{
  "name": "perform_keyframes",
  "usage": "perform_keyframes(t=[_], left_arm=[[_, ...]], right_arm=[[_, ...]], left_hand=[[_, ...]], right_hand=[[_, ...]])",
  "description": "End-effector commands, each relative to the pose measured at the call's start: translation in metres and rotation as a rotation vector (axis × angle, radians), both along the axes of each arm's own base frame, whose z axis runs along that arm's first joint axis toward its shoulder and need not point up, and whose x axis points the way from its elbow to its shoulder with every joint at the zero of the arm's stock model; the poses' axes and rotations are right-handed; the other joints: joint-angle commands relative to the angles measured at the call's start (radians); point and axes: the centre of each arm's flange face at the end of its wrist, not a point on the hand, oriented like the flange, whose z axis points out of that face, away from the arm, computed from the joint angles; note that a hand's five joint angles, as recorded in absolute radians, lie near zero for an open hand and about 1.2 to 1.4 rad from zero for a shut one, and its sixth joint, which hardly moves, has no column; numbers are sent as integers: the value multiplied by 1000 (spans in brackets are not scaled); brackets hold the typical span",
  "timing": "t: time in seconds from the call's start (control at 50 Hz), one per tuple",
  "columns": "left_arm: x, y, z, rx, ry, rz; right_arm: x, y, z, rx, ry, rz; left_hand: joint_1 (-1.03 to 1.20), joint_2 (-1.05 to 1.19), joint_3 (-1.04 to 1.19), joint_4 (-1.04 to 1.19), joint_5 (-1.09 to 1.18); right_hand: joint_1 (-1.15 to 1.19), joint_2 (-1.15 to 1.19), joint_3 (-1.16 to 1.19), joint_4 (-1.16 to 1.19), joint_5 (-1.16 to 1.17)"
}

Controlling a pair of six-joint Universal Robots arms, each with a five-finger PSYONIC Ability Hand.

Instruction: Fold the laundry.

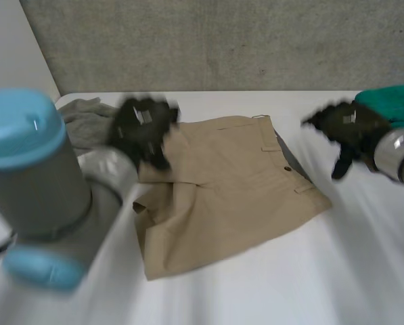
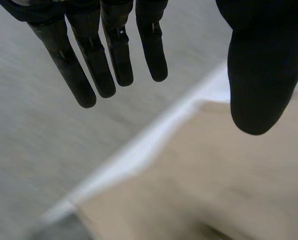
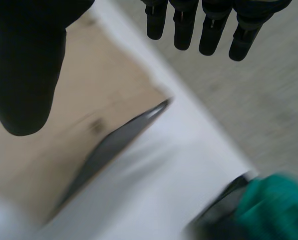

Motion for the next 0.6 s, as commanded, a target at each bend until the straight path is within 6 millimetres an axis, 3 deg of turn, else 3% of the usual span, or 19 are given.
perform_keyframes(t=[0.02,0.24,0.36,0.48,0.6], left_arm=[[10,74,-49,298,-159,-109],[13,79,-85,404,-250,-103],[16,54,-100,348,-220,-8],[18,35,-101,264,-168,75],[22,26,-114,275,-199,100]], right_arm=[[-22,31,-35,207,113,104],[-15,19,-73,178,77,188],[-14,9,-94,133,80,186],[-14,0,-99,86,82,183],[-4,-2,-99,44,61,199]], left_hand=[[53,65,66,60,63],[-46,-35,-34,-39,-37],[-85,-73,-72,-78,-76],[-79,-67,-67,-72,-70],[-73,-61,-61,-66,-64]], right_hand=[[258,244,236,245,231],[328,315,307,315,302],[331,318,310,318,305],[428,414,406,415,401],[581,567,559,567,554]])
